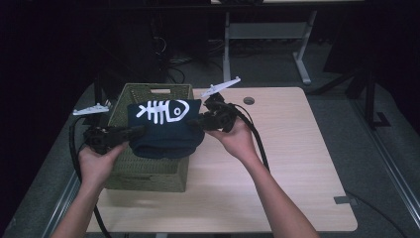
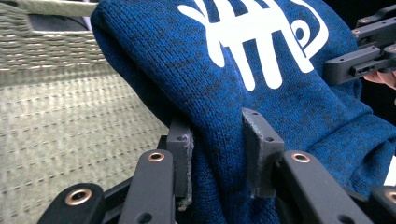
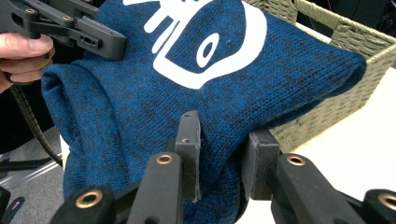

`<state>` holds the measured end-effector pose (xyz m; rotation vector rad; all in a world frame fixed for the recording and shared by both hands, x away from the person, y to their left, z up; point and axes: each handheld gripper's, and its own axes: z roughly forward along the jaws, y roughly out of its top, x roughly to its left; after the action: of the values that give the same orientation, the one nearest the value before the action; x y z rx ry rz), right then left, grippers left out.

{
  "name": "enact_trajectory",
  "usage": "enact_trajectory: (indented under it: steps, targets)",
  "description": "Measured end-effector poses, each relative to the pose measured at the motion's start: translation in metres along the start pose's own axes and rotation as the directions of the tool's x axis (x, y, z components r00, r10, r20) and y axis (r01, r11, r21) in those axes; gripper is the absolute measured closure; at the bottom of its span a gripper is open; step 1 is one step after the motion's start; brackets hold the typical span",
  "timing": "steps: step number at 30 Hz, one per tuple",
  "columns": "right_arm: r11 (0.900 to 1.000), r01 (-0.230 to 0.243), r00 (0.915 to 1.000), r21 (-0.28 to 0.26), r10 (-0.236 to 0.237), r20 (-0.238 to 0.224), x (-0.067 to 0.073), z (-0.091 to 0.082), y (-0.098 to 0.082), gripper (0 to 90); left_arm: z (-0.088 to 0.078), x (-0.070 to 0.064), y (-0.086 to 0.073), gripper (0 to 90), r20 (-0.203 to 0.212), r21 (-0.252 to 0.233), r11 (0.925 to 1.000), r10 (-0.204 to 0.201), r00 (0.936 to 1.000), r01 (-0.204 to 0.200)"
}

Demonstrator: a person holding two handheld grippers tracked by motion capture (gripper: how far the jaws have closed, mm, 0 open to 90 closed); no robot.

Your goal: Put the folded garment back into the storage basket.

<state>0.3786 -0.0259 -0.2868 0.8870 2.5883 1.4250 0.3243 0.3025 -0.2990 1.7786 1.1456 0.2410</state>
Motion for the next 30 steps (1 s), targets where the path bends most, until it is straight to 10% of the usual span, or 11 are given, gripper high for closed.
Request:
enact_trajectory:
  steps: [30]
  targets:
    - [1.000,-0.018,0.9998,0.013,0.018,-0.007,0.019,0.068,0.023,70.9,-0.018,0.050,-0.011,66.4,-0.133,0.007,0.9953,-0.094,0.9867,0.096]
